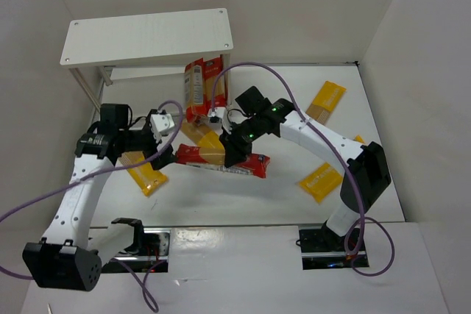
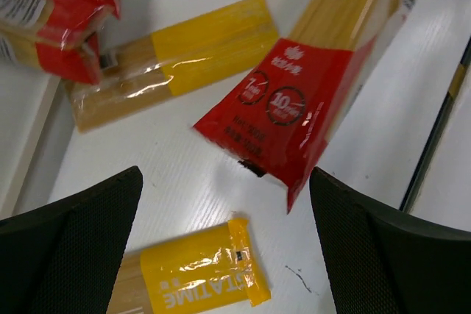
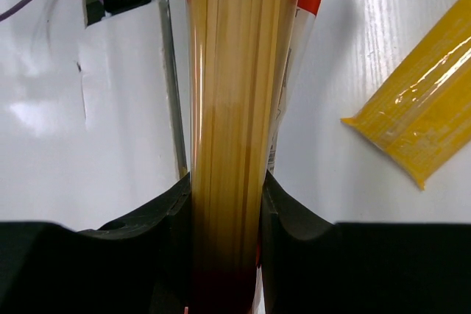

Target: Place and organize the pasta boxes and bags onto the shelf

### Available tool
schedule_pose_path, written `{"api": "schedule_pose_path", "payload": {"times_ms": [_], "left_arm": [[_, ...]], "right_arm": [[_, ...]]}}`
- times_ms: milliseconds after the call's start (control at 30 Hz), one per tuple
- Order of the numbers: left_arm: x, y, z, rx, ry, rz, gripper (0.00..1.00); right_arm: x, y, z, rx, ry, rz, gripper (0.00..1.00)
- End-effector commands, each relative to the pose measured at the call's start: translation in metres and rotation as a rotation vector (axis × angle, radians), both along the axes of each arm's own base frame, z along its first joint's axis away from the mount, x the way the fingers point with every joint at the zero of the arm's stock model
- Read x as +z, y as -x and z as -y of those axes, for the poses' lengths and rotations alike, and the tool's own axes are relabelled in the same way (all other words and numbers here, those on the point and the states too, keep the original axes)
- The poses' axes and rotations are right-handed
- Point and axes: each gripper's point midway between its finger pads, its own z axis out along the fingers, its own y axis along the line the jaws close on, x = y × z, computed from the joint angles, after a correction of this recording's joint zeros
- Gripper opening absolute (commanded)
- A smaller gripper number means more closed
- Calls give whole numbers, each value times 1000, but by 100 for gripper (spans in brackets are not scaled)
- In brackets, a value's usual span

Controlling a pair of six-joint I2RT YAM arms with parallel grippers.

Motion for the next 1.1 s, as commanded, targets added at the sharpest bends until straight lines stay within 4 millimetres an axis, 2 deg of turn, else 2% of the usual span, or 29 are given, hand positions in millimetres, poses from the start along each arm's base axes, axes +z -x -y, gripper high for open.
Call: {"api": "schedule_pose_path", "payload": {"times_ms": [0,67,133,233,300,433,567,800,833,1067], "left_arm": [[25,14,20,-155,5,200,100],[22,19,24,-192,-6,181,100],[24,19,29,-248,-17,189,100],[9,28,46,-341,-8,111,100],[4,35,56,-402,-13,88,100],[-2,38,68,-461,-9,51,100],[-8,41,73,-486,-12,26,100],[1,39,84,-526,35,31,100],[2,40,85,-531,44,31,100],[-9,40,93,-566,40,-21,100]], "right_arm": [[39,10,-13,117,-139,38,0],[35,9,-14,116,-133,30,0],[39,6,-14,121,-147,45,0],[45,7,-13,139,-157,57,0],[53,5,-16,152,-179,80,0],[54,6,-14,171,-176,95,0],[59,6,-13,184,-185,121,0],[61,5,-12,190,-187,148,0],[62,9,-14,203,-193,143,0],[65,12,-17,213,-200,149,0]]}}
